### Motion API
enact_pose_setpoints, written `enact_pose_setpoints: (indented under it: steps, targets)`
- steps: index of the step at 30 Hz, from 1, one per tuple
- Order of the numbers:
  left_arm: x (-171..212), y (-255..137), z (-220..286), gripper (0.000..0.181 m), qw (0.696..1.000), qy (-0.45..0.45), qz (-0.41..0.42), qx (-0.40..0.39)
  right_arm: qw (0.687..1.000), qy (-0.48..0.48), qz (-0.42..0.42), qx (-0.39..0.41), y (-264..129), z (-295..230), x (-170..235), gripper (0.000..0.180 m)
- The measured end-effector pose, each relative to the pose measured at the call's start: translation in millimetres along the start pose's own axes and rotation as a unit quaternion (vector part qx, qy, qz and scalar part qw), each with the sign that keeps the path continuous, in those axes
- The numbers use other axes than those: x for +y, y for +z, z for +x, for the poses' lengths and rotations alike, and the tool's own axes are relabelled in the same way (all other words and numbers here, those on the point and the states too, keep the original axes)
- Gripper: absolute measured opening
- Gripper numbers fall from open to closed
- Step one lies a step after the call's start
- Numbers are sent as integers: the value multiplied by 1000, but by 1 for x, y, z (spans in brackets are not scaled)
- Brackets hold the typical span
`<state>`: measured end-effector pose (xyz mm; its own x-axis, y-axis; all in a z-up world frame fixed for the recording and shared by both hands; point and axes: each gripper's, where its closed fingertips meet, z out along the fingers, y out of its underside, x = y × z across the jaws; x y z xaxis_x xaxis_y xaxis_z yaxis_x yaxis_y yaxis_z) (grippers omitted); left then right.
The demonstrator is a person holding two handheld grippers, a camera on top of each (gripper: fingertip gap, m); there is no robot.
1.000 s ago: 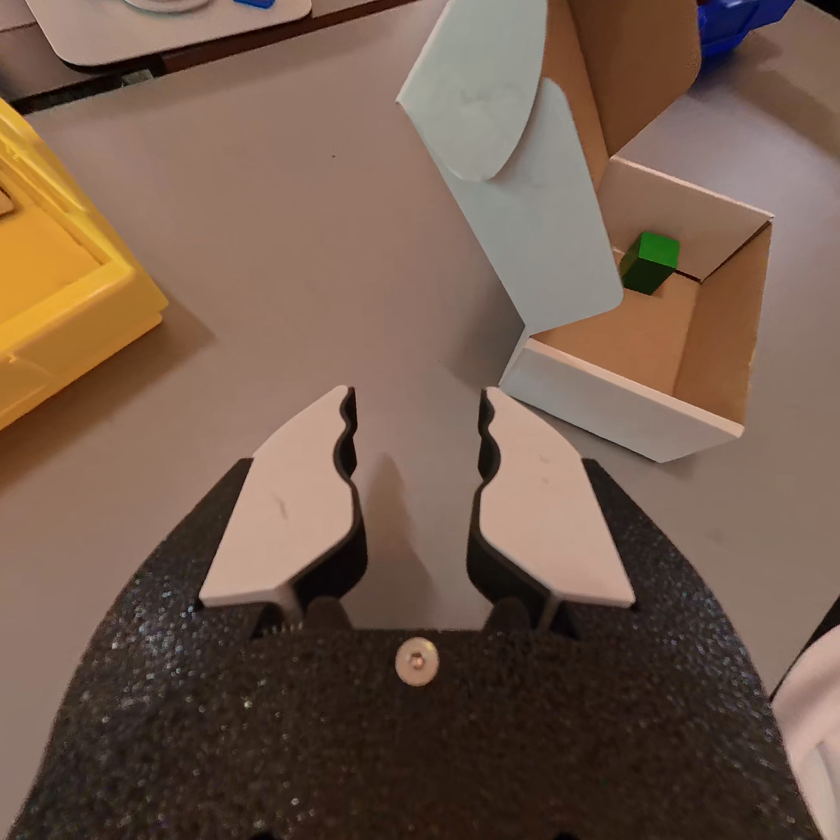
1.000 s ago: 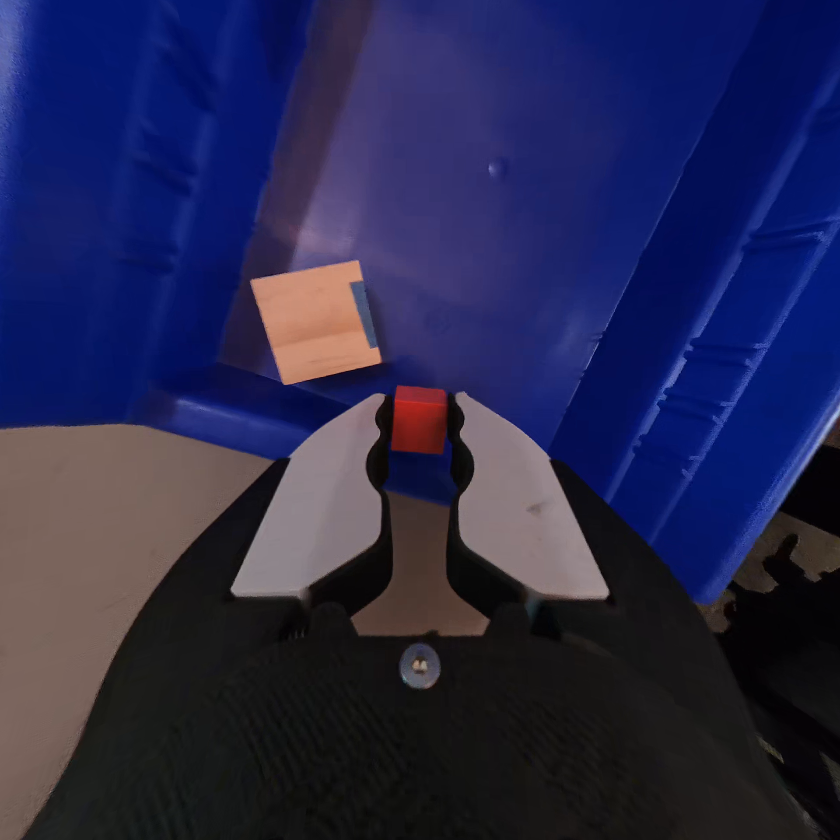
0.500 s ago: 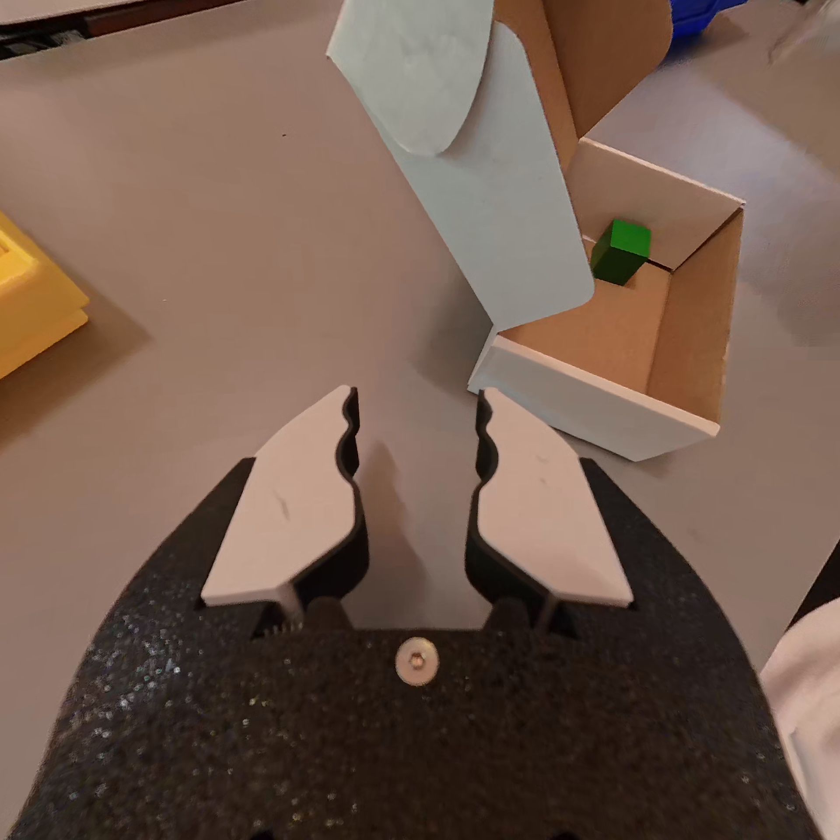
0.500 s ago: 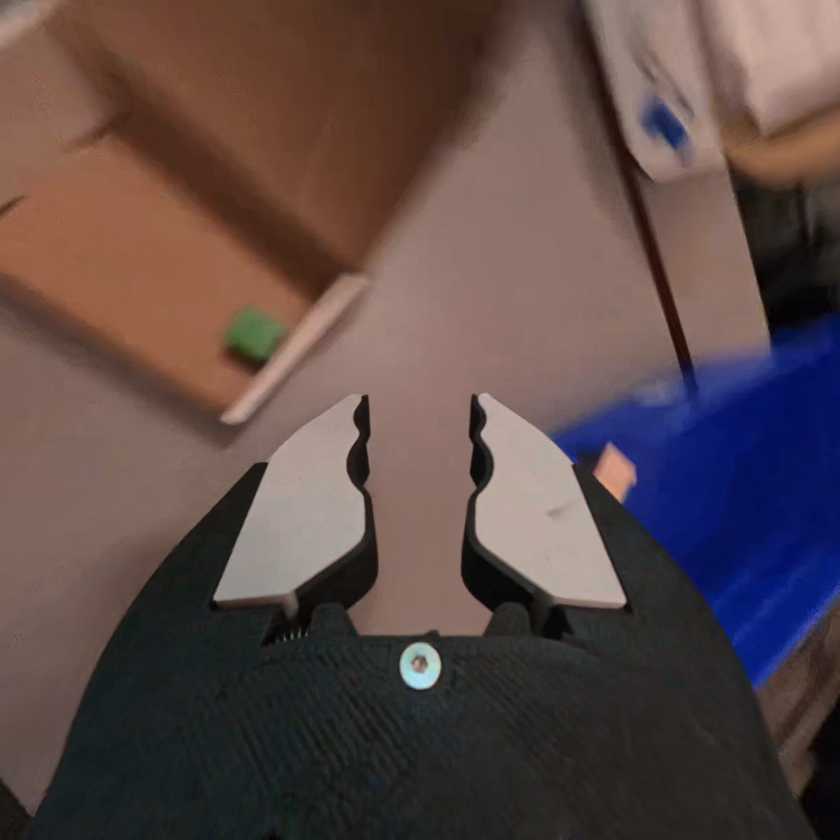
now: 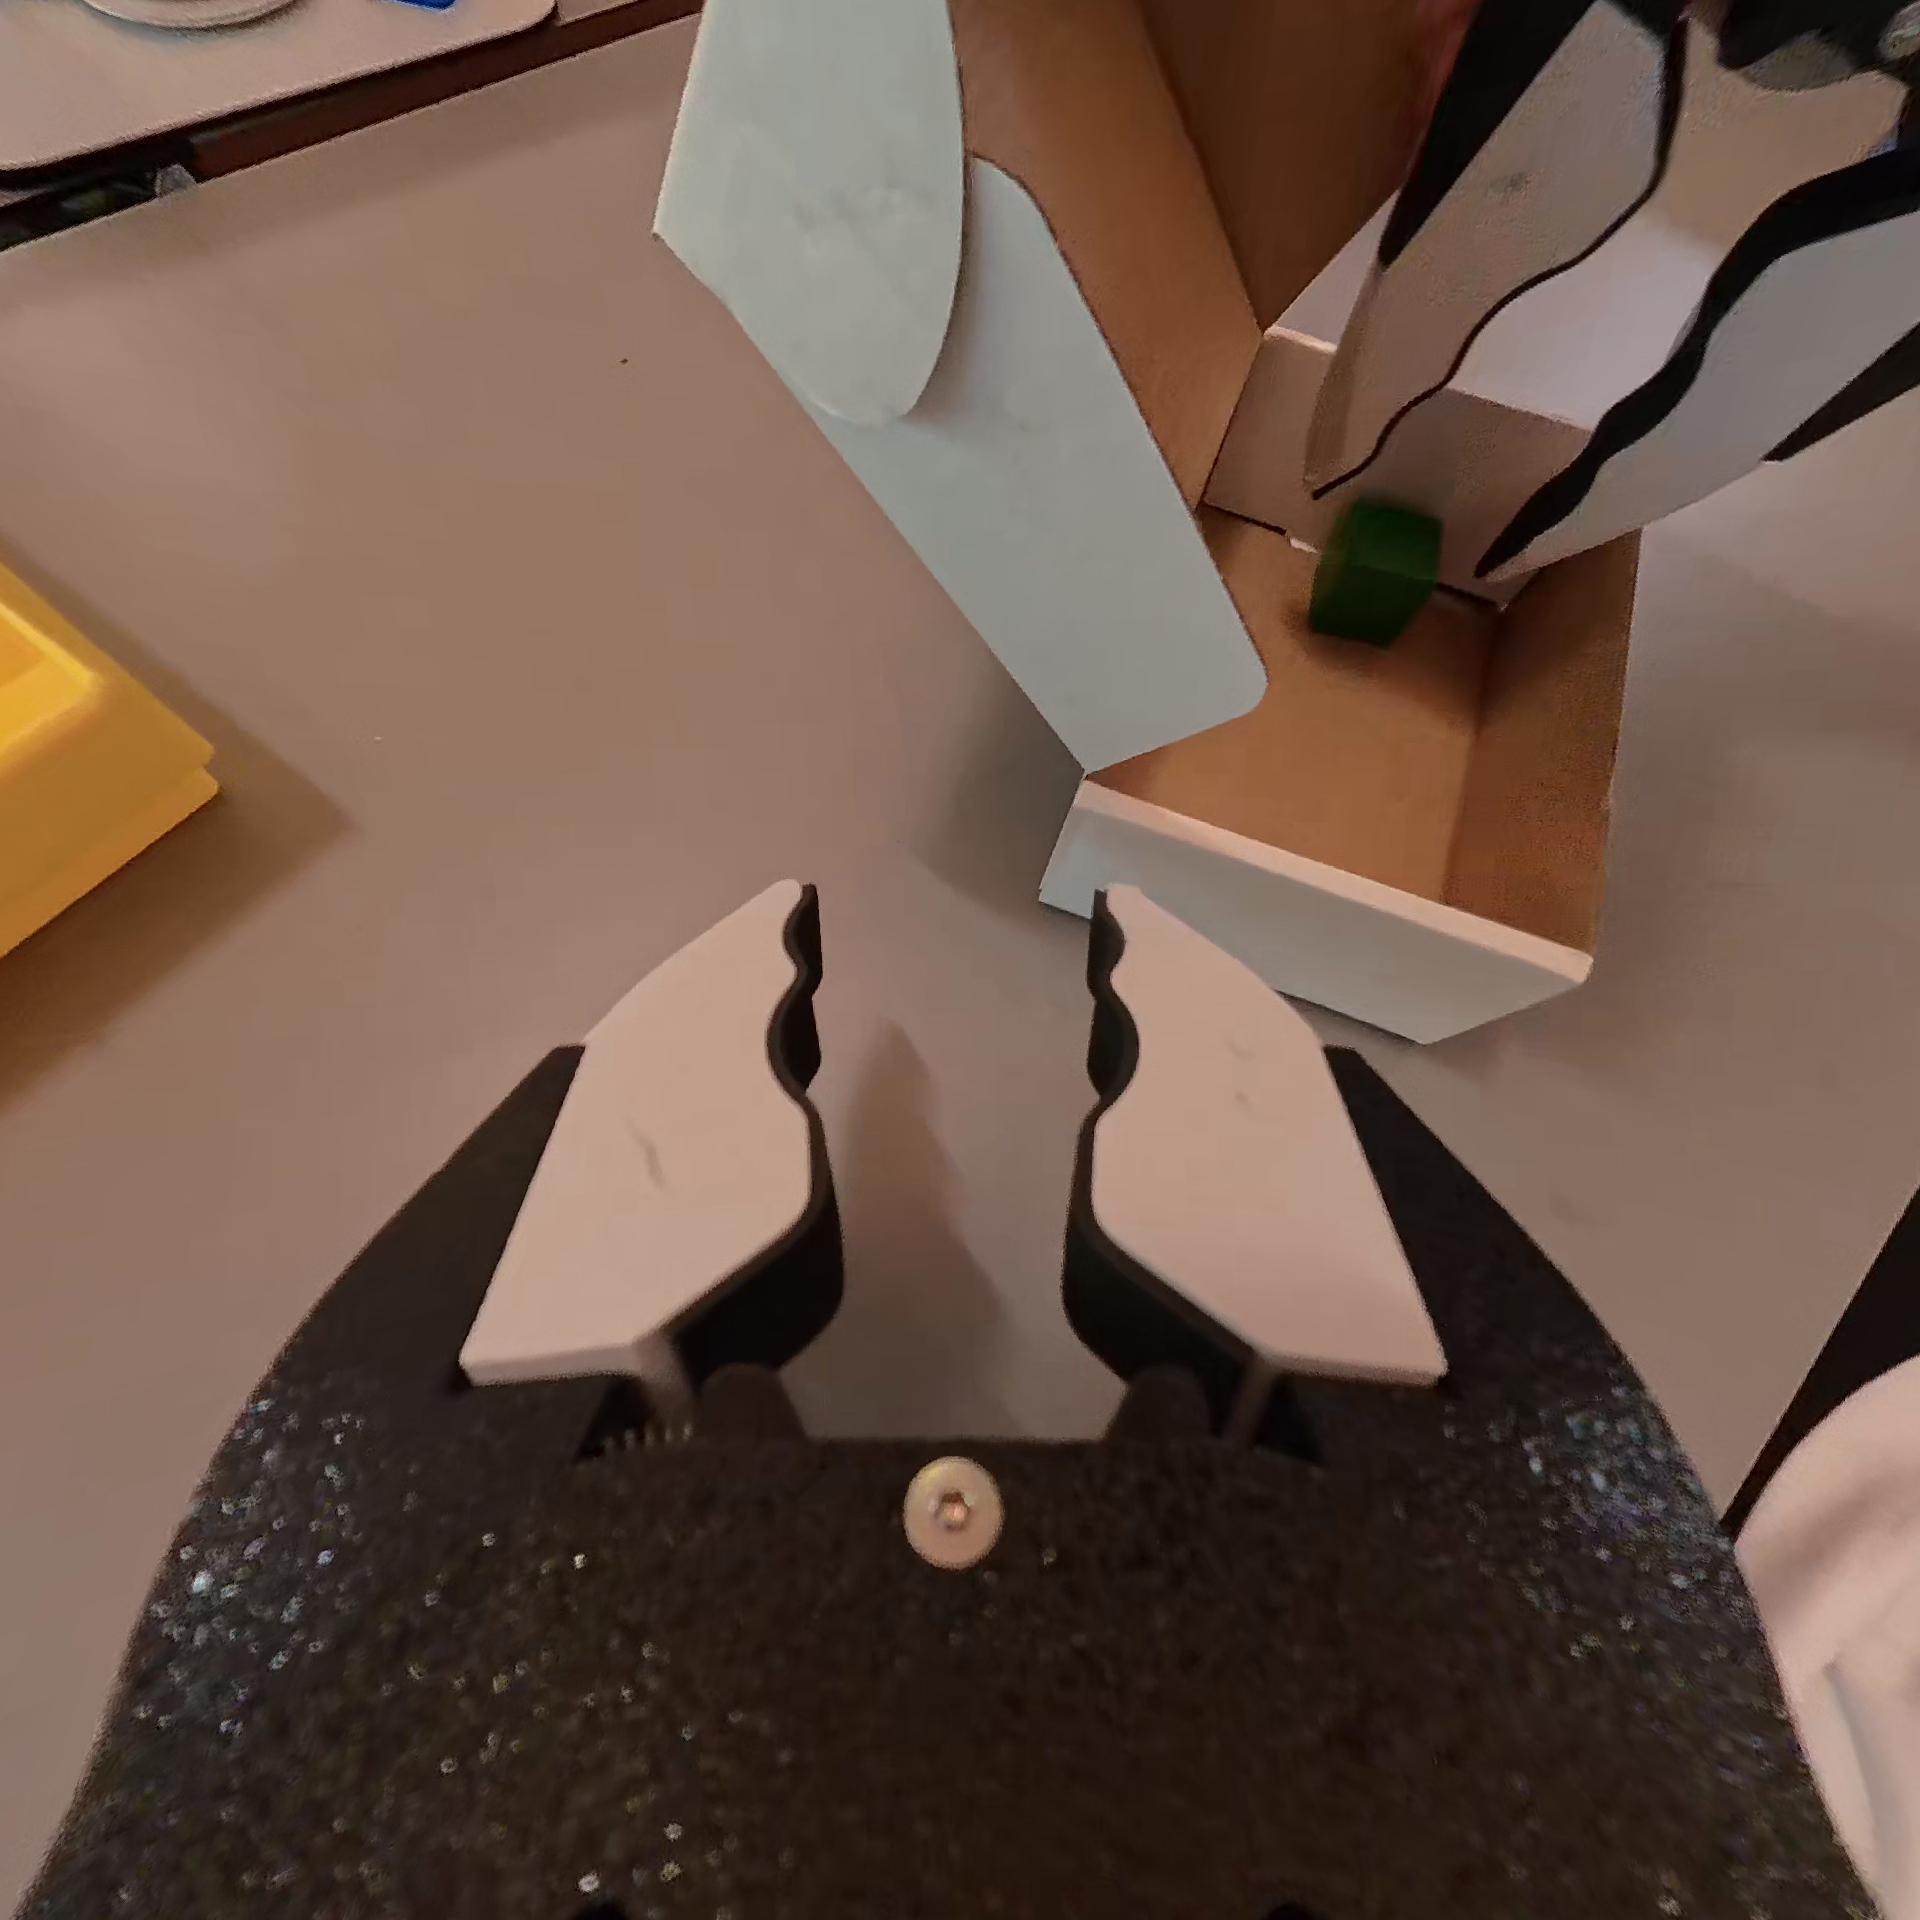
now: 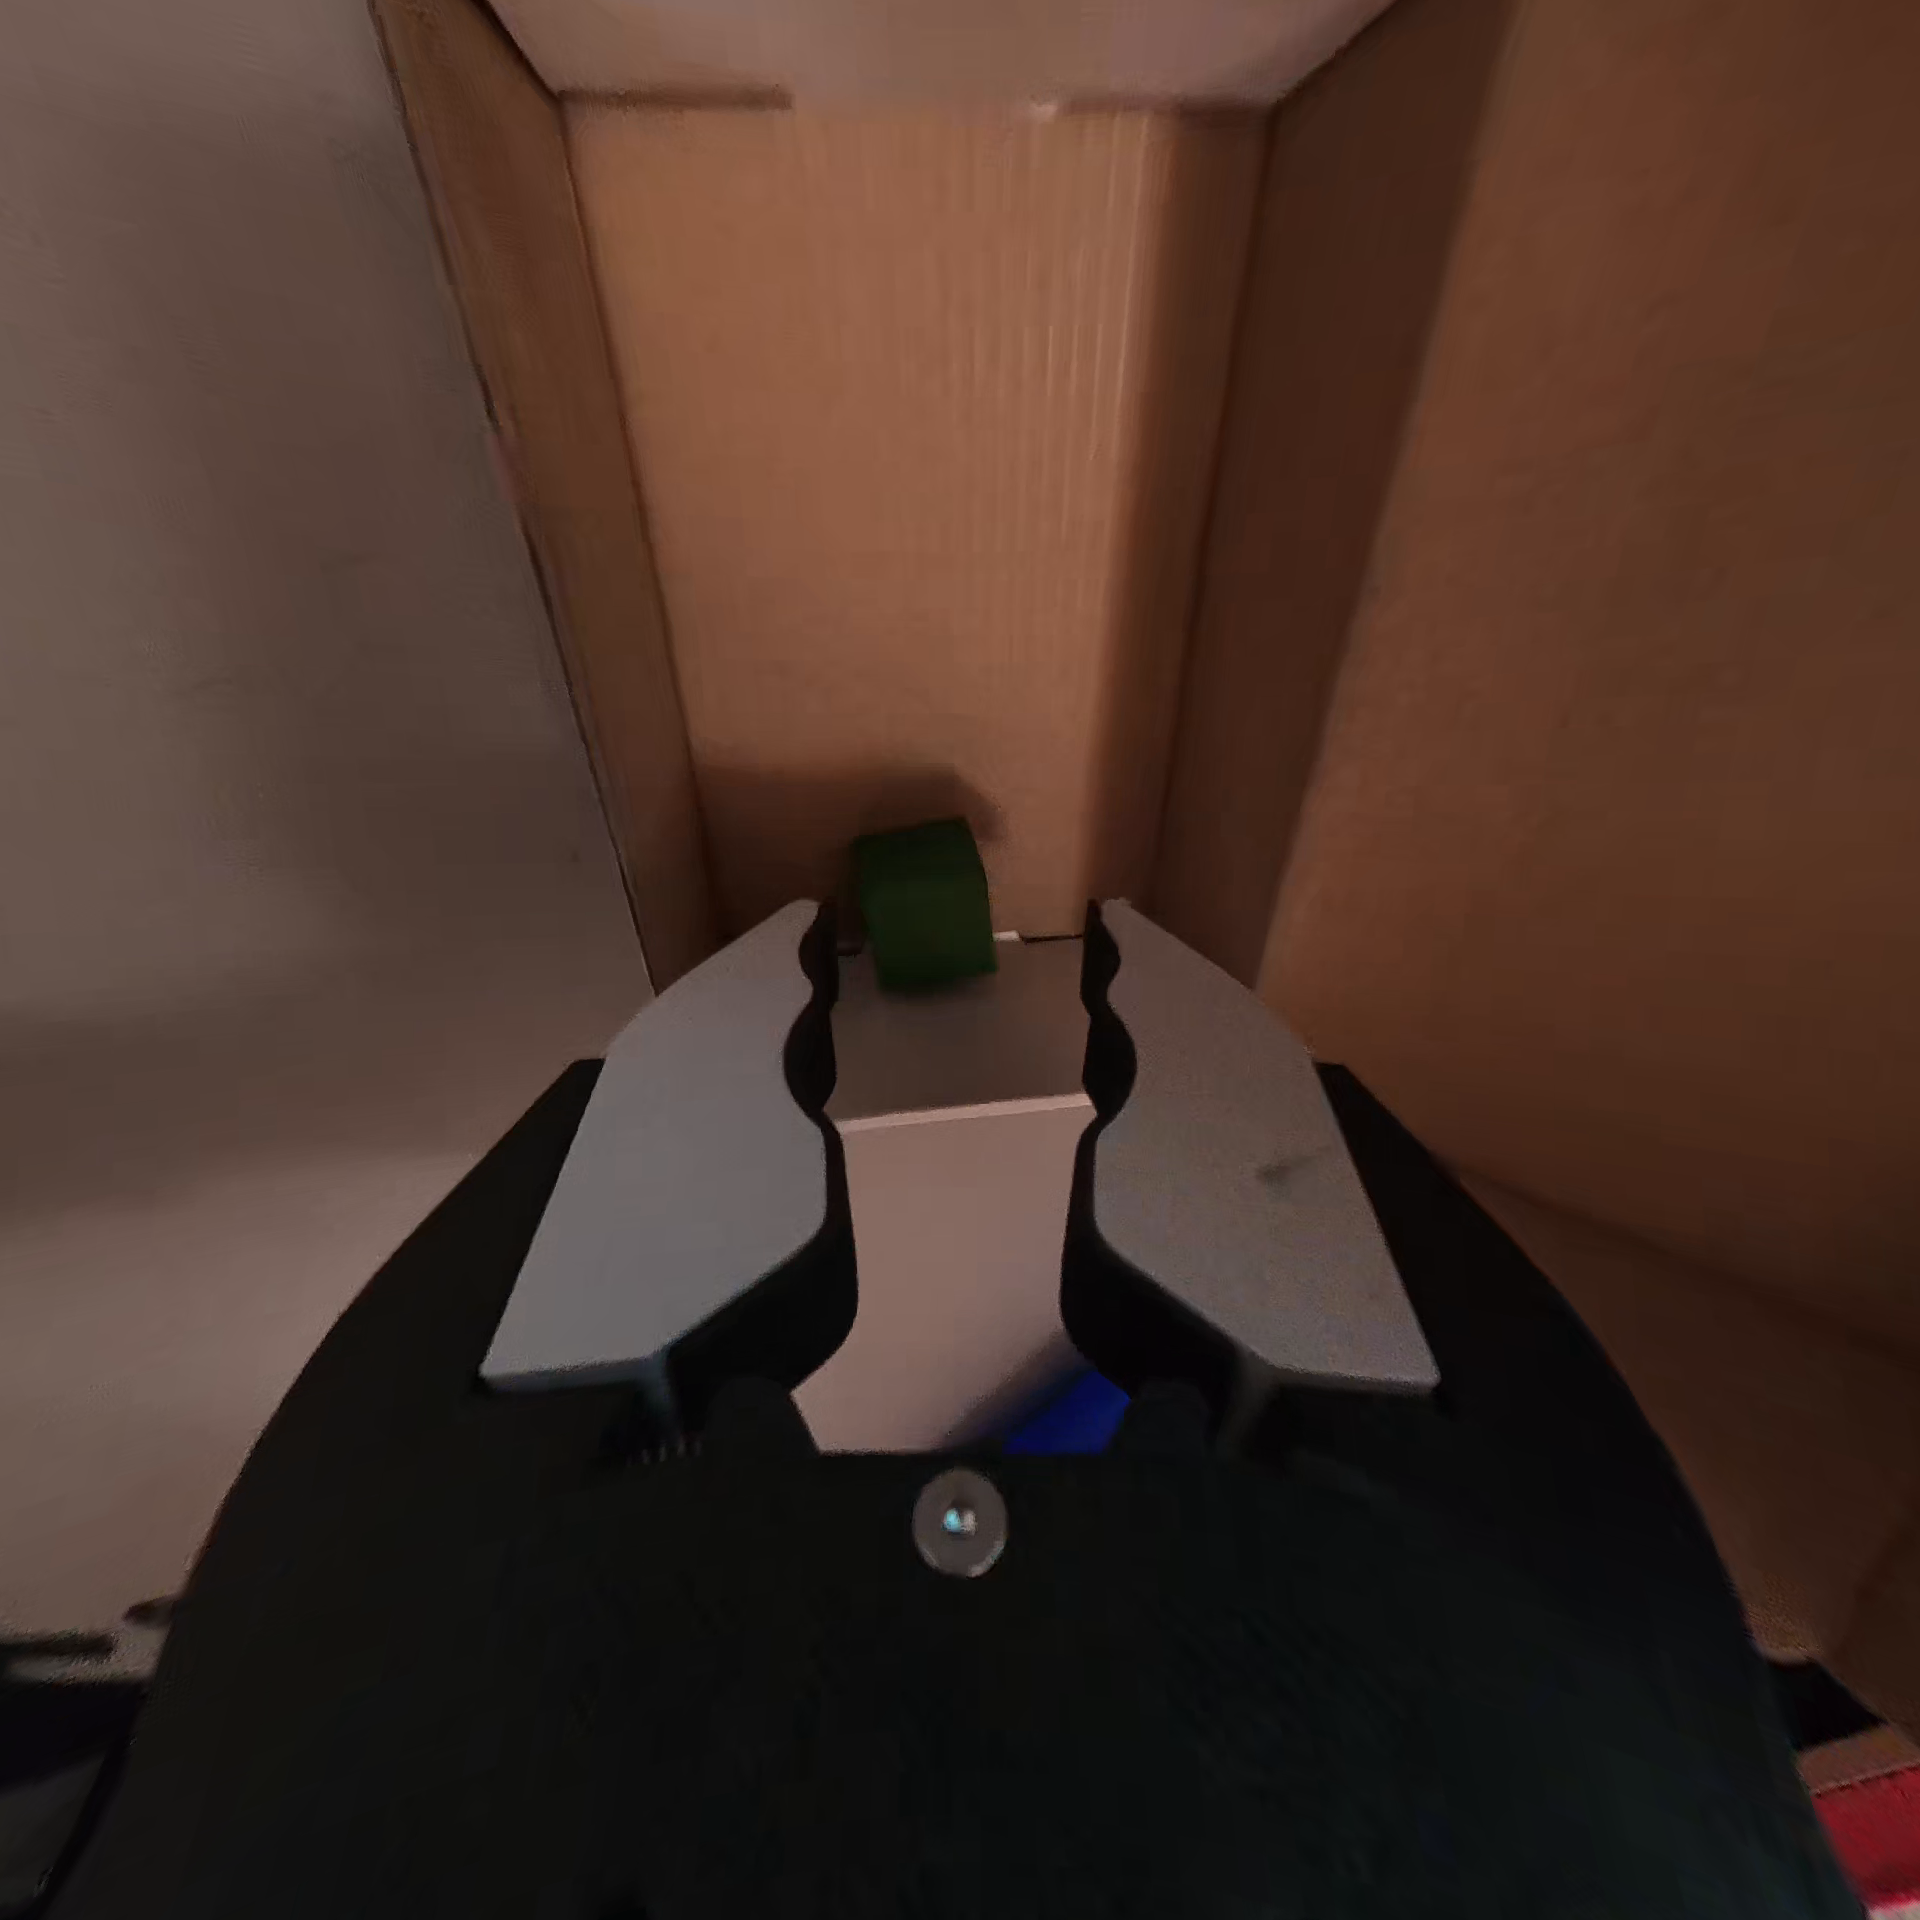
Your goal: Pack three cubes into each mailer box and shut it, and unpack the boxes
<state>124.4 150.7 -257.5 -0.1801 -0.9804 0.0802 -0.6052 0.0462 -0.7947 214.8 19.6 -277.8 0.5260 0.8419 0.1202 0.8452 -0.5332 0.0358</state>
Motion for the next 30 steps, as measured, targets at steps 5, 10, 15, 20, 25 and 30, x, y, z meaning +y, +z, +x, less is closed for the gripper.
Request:
enact_pose_setpoints:
  steps: [5, 10, 15, 20, 25, 30]
  targets:
    - [2, -3, -4, 48, 1000, -7, 1, 0, 998, -9, -30, -45, 15, -7, 4, 48]
    - [5, -3, -9, 48, 1000, -17, 1, 0, 994, -25, -87, -62, 24, -12, 14, 28]
    - [7, -3, -12, 48, 1000, -19, -2, -3, 999, 9, -21, -45, -17, -12, 0, 28]
    - [9, -1, -16, 48, 1000, -26, -4, -4, 989, 132, 24, 63, -100, 14, 53, 28]
    - [13, 3, -14, 48, 1000, -28, -12, -1, 894, 391, -122, 181, -117, 49, 227, 28]
    - [13, 5, -10, 48, 1000, -12, -18, -4, 791, 582, -130, 139, -52, 33, 320, 28]
